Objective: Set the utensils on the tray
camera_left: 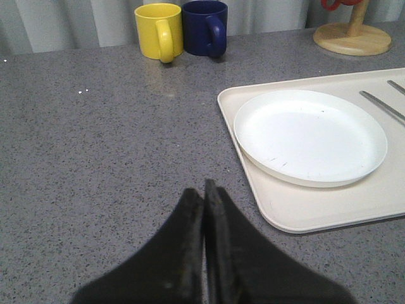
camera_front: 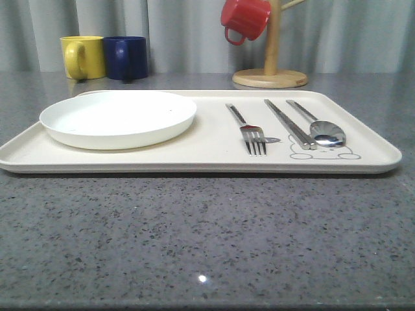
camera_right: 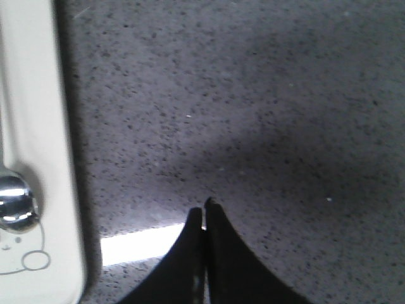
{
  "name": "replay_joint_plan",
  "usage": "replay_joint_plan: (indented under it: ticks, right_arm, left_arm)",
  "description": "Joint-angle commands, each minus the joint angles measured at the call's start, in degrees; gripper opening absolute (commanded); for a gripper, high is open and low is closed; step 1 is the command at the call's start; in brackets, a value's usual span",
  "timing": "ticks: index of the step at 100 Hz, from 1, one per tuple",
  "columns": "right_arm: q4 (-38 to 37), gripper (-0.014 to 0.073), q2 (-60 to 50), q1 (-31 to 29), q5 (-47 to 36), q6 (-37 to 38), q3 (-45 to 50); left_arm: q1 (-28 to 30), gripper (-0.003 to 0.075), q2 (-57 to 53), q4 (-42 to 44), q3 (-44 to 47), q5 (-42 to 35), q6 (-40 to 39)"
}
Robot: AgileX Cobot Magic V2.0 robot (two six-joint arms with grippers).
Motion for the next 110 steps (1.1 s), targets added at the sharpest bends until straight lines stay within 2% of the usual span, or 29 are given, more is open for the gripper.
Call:
replay_joint_plan:
  ticks: [1,13,35,62,94,110]
  right_arm:
    - [-0.7,-0.0061,-5.1,-2.4,-4.5,-0.7,2.1]
    - [-0.8,-0.0061,-11.0,-4.8,-8.9,-1.3,7.9]
    - [-2.4,-0.0061,-24.2,-4.8,-21.2,-6.1,19.4]
    - [-5.5,-0.0061,-43.0,-4.8,-36.1,-6.5,32.6]
    - [-8.3,-0.0057,-58.0,-4.5,-39.0,-6.5,41.9]
    - [-8.3,-0.0057,-63.9,-4.5,-44.8,-6.5,47.4]
  left_arm:
    - [-0.2,-0.0019,0.5,-0.4,-1.5,-4.0,-0.6]
    - [-0.2,-0.0019,0.5,-0.4,-1.5,-4.0,-0.6]
    - [-0.2,-0.0019,0.5,-0.4,-1.5,-4.0,-0.6]
    - [-0.2,-0.0019,0.5,-0.4,-1.5,-4.0,-0.6]
    - [-0.2,-0.0019,0.5,-0.4,-1.5,-4.0,-0.6]
    - [-0.2,-0.0019,0.5,-0.4,-1.5,-4.0,-0.6]
